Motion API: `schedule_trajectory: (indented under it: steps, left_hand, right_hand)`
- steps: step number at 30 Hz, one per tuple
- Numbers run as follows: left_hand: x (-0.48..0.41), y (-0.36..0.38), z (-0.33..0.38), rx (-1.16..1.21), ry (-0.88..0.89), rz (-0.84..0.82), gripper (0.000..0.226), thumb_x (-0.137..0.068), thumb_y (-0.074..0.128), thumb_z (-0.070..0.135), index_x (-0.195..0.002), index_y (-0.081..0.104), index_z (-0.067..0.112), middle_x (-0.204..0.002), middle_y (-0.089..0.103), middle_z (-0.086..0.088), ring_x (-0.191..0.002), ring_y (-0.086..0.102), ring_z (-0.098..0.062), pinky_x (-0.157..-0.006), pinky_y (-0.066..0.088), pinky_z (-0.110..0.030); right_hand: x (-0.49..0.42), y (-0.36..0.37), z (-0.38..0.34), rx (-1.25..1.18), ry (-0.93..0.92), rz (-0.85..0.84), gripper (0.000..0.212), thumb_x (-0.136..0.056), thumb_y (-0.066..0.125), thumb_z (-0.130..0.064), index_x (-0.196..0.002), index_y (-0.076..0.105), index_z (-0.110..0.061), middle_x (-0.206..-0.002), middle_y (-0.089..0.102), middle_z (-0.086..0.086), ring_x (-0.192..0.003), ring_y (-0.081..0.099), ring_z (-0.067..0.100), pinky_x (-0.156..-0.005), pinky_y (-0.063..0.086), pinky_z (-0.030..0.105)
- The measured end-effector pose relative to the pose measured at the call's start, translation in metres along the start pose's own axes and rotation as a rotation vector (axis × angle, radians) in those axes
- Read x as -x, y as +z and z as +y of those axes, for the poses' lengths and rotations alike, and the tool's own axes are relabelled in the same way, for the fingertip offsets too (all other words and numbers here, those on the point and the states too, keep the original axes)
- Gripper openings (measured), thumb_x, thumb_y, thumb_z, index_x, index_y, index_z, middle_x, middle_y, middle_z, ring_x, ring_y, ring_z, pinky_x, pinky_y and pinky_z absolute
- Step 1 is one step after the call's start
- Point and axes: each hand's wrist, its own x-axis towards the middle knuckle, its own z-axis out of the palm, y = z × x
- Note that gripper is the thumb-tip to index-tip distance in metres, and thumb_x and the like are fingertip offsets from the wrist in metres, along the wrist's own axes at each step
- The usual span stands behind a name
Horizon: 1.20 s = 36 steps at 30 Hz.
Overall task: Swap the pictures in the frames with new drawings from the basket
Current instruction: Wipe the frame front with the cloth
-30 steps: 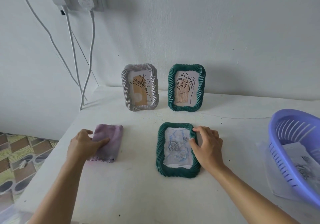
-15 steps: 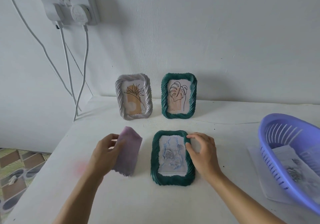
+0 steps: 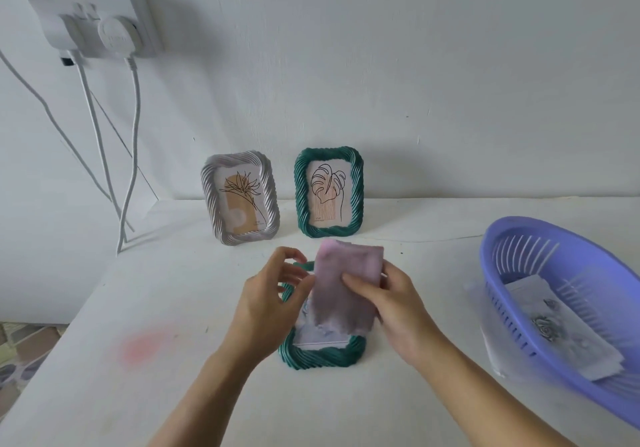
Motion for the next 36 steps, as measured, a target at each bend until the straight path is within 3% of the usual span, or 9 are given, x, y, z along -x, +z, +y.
schedule_trajectory:
  steps: [2,4,7,10,14,18,25,29,36]
  left_hand:
    - [0.003,-0.001,-0.019,-0.154,0.046,-0.018,0.020,-0.092,0.066,0.032,-0.108,0.055,0.031,-0.096,0.070,0.017,-0.093,0.064,0.000,-0.077,0.049,-0.016]
    - [0.008,-0.004,-0.047,-0.399,0.083,-0.077,0.037,-0.092,0.058,0.050,-0.123,0.053,0.032,-0.118,0.064,0.017,-0.109,0.057,-0.006,-0.091,0.048,-0.031]
    - [0.020,-0.006,-0.080,-0.604,0.026,-0.310,0.076,-0.087,0.029,0.078,-0.152,0.025,0.039,-0.156,0.027,0.023,-0.144,0.020,-0.003,-0.113,0.024,-0.038]
    - [0.029,-0.005,-0.094,-0.689,0.085,-0.376,0.086,-0.085,0.021,0.085,-0.157,0.002,0.042,-0.160,-0.007,0.030,-0.147,-0.009,0.006,-0.117,0.006,-0.033]
    - [0.032,-0.003,-0.097,-0.759,0.132,-0.318,0.091,-0.082,0.020,0.090,-0.157,0.002,0.040,-0.162,-0.001,0.027,-0.150,-0.003,0.001,-0.115,0.009,-0.037]
    - [0.034,0.002,-0.100,-0.780,0.176,-0.280,0.099,-0.080,0.026,0.092,-0.158,0.012,0.033,-0.164,0.010,0.017,-0.152,0.005,-0.005,-0.112,0.013,-0.037]
    - [0.035,0.001,-0.097,-0.755,0.201,-0.268,0.109,-0.069,0.035,0.098,-0.157,0.014,0.036,-0.163,0.011,0.019,-0.152,0.008,-0.005,-0.112,0.015,-0.039]
    - [0.036,0.002,-0.097,-0.743,0.196,-0.231,0.108,-0.069,0.037,0.097,-0.156,0.023,0.036,-0.163,0.018,0.019,-0.151,0.012,-0.005,-0.112,0.022,-0.041]
    - [0.035,0.003,-0.100,-0.758,0.197,-0.214,0.111,-0.067,0.040,0.098,-0.153,0.034,0.028,-0.161,0.027,0.014,-0.150,0.019,-0.006,-0.110,0.023,-0.041]
  right_hand:
    - [-0.004,-0.010,-0.002,0.173,-0.103,0.132,0.019,-0.080,0.080,-0.014,-0.096,0.070,-0.014,-0.090,0.075,0.002,-0.086,0.067,0.013,-0.073,0.050,0.026]
    - [-0.011,-0.017,-0.002,0.342,-0.268,0.226,0.015,-0.081,0.078,-0.010,-0.089,0.068,-0.017,-0.081,0.072,-0.004,-0.075,0.063,0.009,-0.066,0.046,0.022]
    - [-0.028,-0.019,0.002,0.665,-0.594,0.281,0.019,-0.080,0.079,-0.011,-0.094,0.069,-0.019,-0.088,0.066,-0.004,-0.077,0.060,0.009,-0.066,0.045,0.018]
    - [-0.045,-0.009,0.016,0.995,-0.723,0.194,0.031,-0.077,0.078,-0.008,-0.106,0.072,-0.017,-0.099,0.058,-0.003,-0.089,0.054,0.010,-0.076,0.050,0.023]
    - [-0.054,0.009,0.047,1.410,-0.708,-0.073,0.026,-0.083,0.067,-0.024,-0.107,0.074,-0.018,-0.117,0.060,0.000,-0.115,0.049,0.021,-0.097,0.046,0.041]
    - [-0.055,0.011,0.064,1.445,-0.707,-0.176,0.033,-0.087,0.063,-0.023,-0.119,0.069,-0.015,-0.134,0.058,0.003,-0.127,0.049,0.023,-0.104,0.044,0.041]
    - [-0.053,0.025,0.074,1.347,-0.728,-0.334,0.043,-0.093,0.041,-0.025,-0.129,0.064,-0.017,-0.131,0.062,-0.003,-0.126,0.048,0.020,-0.111,0.037,0.036]
    - [-0.043,0.021,0.076,1.289,-0.754,-0.369,0.036,-0.094,0.057,-0.016,-0.128,0.065,-0.015,-0.130,0.064,-0.002,-0.120,0.052,0.019,-0.107,0.041,0.034]
    - [-0.021,-0.001,0.079,1.286,-0.781,-0.564,0.038,-0.096,0.052,-0.022,-0.134,0.061,-0.022,-0.137,0.060,-0.009,-0.125,0.050,0.015,-0.110,0.033,0.037]
